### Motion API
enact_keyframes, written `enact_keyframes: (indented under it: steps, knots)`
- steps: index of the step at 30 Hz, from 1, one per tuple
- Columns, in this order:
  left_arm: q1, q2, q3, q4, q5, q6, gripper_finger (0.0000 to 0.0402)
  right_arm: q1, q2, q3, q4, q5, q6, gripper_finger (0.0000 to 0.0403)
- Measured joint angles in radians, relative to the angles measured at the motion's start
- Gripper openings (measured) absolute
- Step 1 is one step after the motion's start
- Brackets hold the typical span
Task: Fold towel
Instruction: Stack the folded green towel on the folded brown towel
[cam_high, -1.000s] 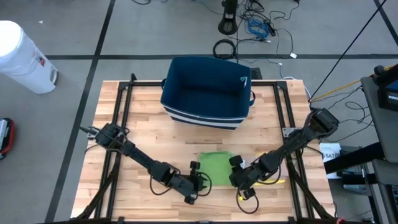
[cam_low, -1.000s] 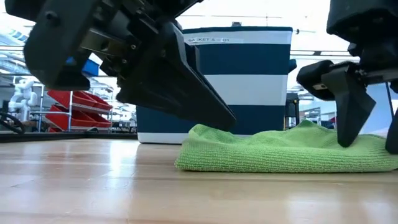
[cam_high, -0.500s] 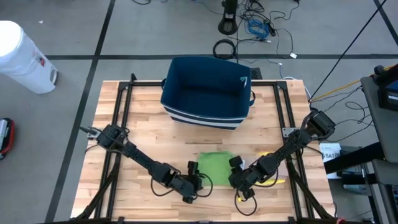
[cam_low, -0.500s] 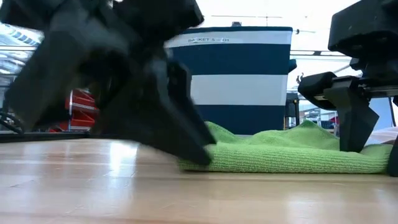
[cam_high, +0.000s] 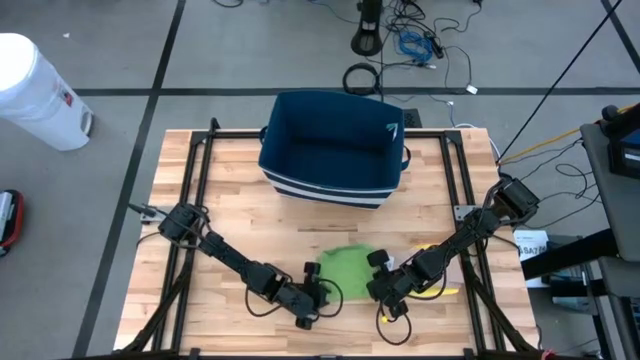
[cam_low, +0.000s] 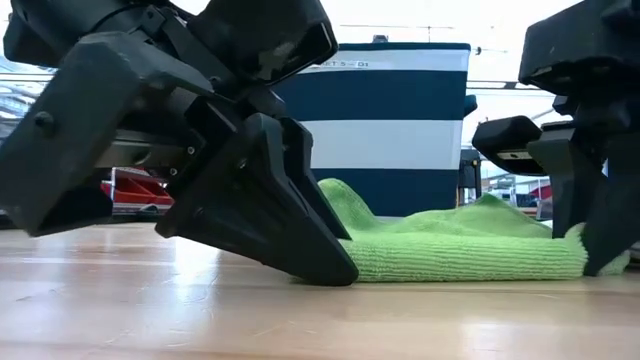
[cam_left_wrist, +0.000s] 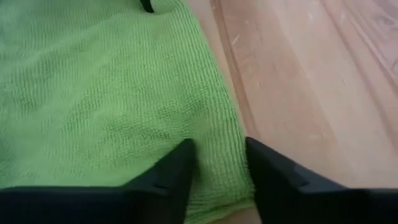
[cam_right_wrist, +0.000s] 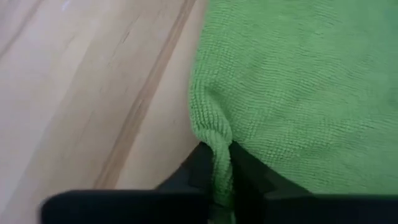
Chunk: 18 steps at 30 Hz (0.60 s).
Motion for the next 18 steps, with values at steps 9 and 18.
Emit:
enact_keyframes:
  steps: [9, 18]
  knots:
    - [0.003, 0.002, -0.001, -0.005, -0.023, 0.059, 0.0012, 0.0, -0.024, -0.003, -0.001, 0.015, -0.062, 0.0003]
    - [0.005, 0.009, -0.005, 0.094, -0.064, 0.094, 0.0007, 0.0, -0.16, 0.049, -0.118, 0.196, -0.168, 0.0001]
